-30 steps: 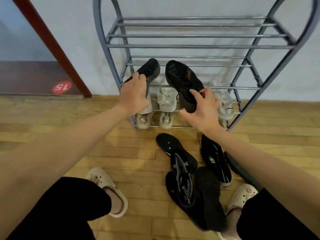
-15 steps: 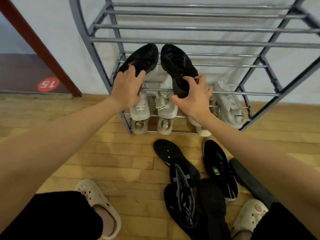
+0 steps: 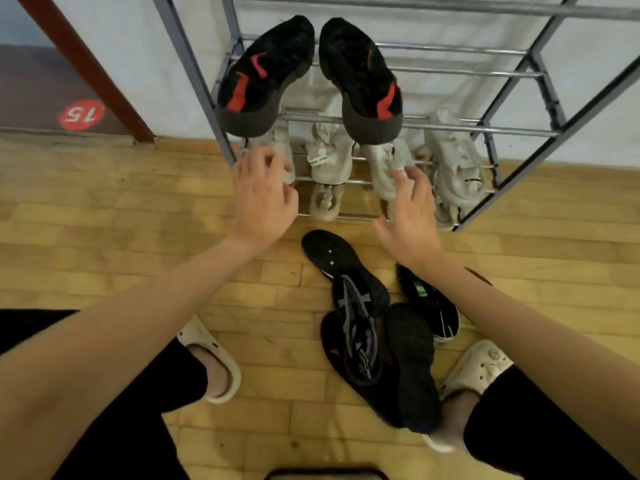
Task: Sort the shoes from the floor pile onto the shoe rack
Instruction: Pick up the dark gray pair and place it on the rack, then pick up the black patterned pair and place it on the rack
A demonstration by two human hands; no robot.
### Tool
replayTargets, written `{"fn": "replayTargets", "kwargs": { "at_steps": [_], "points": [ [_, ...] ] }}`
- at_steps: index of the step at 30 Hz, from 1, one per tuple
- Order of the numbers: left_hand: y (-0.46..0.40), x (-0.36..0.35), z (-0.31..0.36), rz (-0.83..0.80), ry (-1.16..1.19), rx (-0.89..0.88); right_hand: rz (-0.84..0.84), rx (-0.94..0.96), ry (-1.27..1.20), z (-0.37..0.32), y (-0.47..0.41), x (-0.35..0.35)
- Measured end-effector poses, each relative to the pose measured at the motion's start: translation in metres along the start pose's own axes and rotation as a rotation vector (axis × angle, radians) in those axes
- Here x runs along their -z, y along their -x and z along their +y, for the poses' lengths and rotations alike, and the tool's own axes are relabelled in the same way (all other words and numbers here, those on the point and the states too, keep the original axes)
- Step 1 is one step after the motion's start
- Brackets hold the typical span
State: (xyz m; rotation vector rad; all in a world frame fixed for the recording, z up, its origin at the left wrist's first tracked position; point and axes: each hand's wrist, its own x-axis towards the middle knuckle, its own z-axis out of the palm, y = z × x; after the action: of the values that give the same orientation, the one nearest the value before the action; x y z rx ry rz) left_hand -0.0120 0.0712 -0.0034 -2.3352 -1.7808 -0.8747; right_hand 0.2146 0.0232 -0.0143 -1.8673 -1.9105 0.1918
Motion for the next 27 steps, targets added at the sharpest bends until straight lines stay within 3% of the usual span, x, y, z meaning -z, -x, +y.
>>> {"fn": "replayTargets", "kwargs": {
  "at_steps": [5, 13, 20, 27],
  "points": [
    [0.048, -0.032, 0.024, -0.408, 0.135, 0.088, -0.330, -0.037, 0.157, 0.038, 0.038, -0.007],
    [0.096, -0.066, 0.052, -0.673, 0.230, 0.362, -0.671, -0.218, 0.252, 0.086, 0.078, -0.024],
    [0.141, -0.102, 0.066, -1.039, 0.348, 0.541, -0.849, -0.271, 0.241, 0.098, 0.113, -0.057],
    [0.175, -0.133, 0.079, -1.212, 0.450, 0.715, -0.940, -0.252, 0.229, 0.110, 0.138, -0.075]
  ]
}}
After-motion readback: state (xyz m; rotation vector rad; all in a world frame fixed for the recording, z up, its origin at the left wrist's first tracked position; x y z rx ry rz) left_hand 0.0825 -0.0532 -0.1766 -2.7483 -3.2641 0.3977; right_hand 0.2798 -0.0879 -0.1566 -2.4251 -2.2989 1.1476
